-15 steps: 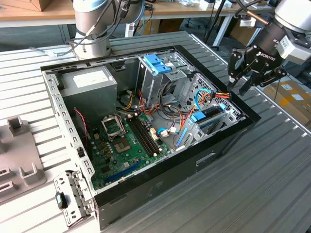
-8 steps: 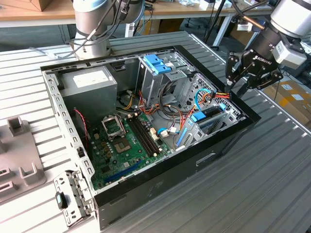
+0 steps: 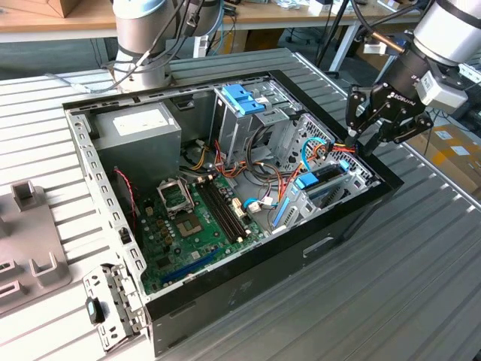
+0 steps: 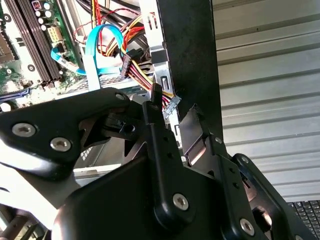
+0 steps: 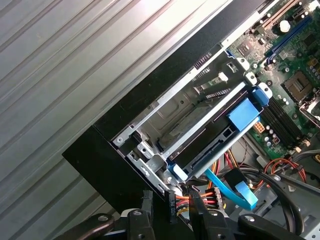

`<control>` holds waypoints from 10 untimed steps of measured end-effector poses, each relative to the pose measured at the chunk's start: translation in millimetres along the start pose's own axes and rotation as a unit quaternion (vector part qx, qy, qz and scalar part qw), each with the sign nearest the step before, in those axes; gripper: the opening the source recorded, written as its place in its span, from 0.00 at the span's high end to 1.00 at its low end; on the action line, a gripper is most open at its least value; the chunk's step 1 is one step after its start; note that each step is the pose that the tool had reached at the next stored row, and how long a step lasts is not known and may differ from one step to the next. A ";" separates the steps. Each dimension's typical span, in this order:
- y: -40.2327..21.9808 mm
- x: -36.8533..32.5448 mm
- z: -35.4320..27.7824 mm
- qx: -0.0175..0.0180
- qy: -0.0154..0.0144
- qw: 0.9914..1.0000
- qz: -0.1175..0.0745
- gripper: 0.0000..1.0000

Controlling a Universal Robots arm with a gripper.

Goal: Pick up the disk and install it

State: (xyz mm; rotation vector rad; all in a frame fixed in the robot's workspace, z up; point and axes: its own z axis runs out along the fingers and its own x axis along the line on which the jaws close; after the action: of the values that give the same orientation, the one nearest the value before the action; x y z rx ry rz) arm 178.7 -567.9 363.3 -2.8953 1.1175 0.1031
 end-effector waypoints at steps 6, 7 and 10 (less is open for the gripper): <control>-1.0 1.2 0.4 0.000 0.000 1.000 0.000 0.58; -1.1 1.2 0.4 0.000 0.000 1.000 0.000 0.58; -1.1 1.2 0.4 0.000 0.000 1.000 0.000 0.66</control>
State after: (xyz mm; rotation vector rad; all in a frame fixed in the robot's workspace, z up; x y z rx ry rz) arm 180.3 -567.9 362.8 -2.8952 1.1176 0.1032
